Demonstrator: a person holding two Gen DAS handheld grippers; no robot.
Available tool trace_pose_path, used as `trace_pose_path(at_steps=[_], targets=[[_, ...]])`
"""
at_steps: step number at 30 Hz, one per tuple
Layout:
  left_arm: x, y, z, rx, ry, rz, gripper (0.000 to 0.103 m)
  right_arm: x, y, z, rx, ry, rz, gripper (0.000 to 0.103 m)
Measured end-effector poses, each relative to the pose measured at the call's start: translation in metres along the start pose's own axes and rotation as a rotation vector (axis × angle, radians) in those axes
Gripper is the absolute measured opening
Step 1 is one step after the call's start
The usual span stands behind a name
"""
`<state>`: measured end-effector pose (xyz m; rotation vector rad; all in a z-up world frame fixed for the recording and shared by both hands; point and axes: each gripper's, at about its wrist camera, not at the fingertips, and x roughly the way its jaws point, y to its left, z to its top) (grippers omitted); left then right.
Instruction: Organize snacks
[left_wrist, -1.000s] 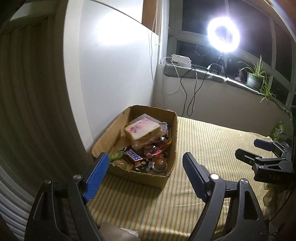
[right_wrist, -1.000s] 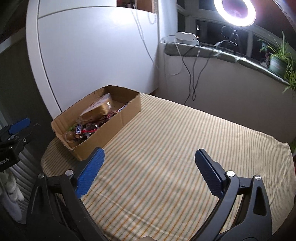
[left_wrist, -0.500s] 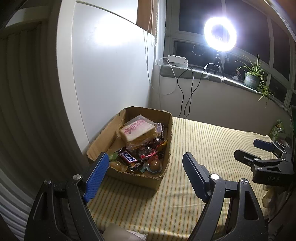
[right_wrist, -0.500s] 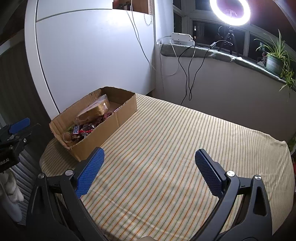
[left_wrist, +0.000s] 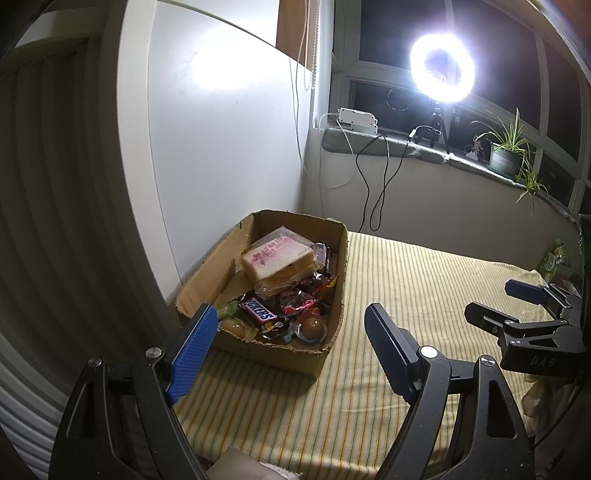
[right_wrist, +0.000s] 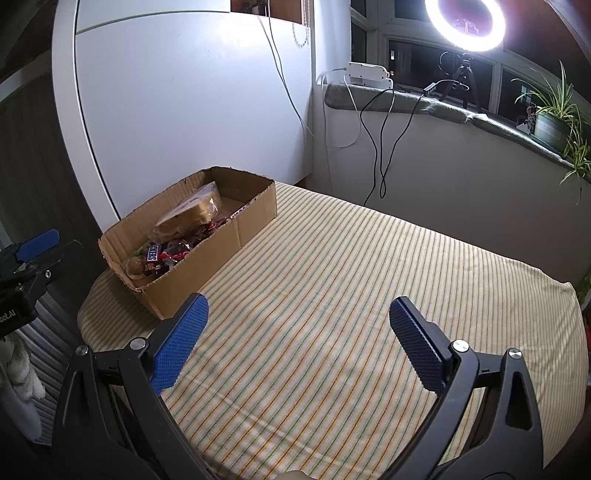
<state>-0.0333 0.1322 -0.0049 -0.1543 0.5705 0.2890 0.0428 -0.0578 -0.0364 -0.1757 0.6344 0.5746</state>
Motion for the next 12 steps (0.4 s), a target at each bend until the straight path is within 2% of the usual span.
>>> trace_pose_path(at_steps=[12], targets=[[-0.0010,-0.0011,-0.0020,0.000,-0.010,0.009,0.082,0.0019,-0.0053,-0.0032,0.002,0.007,-0.003,0.100]])
